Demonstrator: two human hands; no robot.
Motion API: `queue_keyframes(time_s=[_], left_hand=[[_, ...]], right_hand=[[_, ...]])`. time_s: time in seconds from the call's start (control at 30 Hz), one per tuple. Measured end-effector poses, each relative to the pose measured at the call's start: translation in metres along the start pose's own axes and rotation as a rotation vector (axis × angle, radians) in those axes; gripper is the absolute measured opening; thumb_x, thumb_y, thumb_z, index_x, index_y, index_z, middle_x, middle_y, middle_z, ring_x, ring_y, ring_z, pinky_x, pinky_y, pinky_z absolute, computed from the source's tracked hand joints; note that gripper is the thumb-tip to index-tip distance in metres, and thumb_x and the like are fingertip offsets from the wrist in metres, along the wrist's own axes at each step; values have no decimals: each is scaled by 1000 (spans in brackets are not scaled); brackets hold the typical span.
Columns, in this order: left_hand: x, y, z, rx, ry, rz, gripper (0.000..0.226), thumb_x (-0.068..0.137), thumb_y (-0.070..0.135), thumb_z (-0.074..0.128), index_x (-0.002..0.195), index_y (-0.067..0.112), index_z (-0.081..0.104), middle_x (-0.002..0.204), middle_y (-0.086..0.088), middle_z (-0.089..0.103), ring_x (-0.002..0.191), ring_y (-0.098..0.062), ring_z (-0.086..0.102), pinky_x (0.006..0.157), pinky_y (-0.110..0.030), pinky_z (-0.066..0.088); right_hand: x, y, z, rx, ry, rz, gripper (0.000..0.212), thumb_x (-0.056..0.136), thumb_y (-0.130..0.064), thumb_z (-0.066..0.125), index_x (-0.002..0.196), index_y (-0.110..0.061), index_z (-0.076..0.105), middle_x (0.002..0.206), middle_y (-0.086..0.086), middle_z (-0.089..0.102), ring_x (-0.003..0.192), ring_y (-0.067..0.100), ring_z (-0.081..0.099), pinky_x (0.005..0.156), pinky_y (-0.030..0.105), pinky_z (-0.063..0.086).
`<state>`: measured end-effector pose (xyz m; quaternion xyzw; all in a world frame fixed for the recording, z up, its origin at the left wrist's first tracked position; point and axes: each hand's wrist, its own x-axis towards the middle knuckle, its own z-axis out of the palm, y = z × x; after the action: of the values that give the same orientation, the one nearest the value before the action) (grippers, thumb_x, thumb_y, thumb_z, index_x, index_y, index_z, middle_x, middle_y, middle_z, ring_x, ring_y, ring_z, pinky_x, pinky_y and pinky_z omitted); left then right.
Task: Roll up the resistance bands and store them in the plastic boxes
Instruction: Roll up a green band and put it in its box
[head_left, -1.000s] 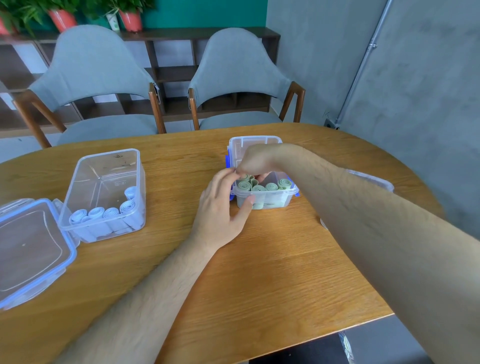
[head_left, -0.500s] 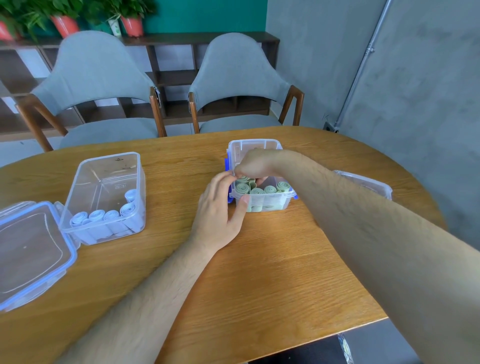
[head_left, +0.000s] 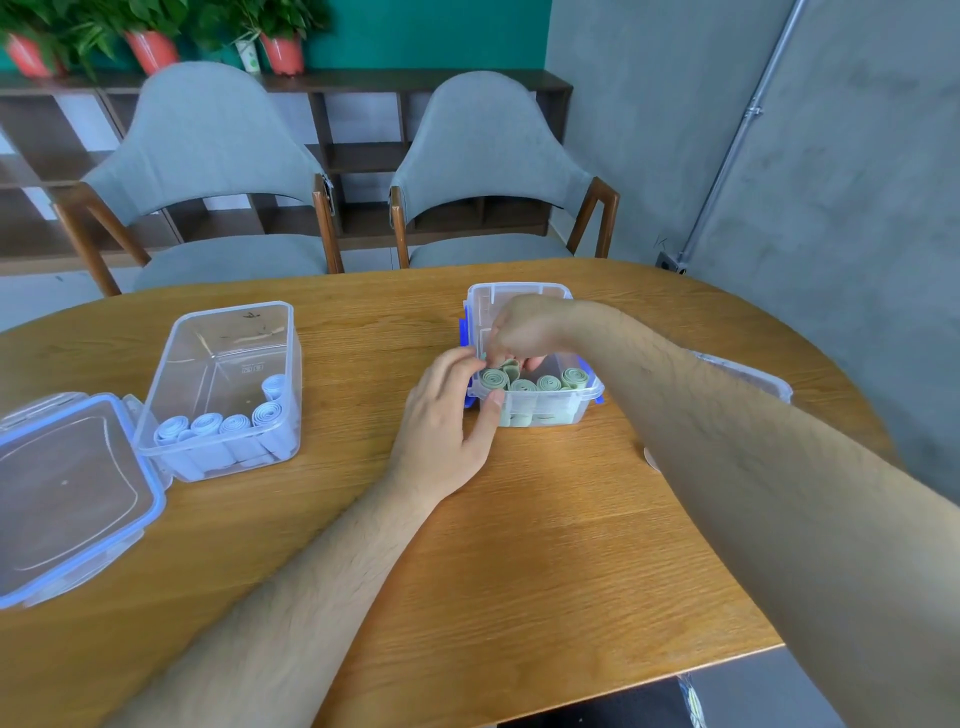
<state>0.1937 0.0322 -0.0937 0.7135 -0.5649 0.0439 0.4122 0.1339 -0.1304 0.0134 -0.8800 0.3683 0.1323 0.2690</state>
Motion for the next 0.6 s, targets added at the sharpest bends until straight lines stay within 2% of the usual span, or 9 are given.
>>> queue_keyframes(time_s=[0.2,0.47,0.6], left_hand=[[0,0,0,-2,-13,-3,42,101,41,45,132,14,54,139,7,46,133,-9,44,111,-41,40],[-1,-2,2,31,-10,0,41,101,43,44,130,18,60,140,7,47,132,-12,46,108,-43,42],[-2,-2,3,49,-11,-5,39,101,43,43,119,20,68,142,3,48,132,-16,47,106,-44,41]], right_hand=[[-2,-1,1,3,42,7,24,88,-33,66,100,-12,67,88,5,74,76,13,73,58,22,51],[2,3,2,129,5,12,19,87,-29,66,94,-11,66,91,8,74,76,16,75,71,26,61],[1,3,3,127,10,13,19,88,-29,66,94,-11,66,92,8,74,77,16,75,68,26,60]])
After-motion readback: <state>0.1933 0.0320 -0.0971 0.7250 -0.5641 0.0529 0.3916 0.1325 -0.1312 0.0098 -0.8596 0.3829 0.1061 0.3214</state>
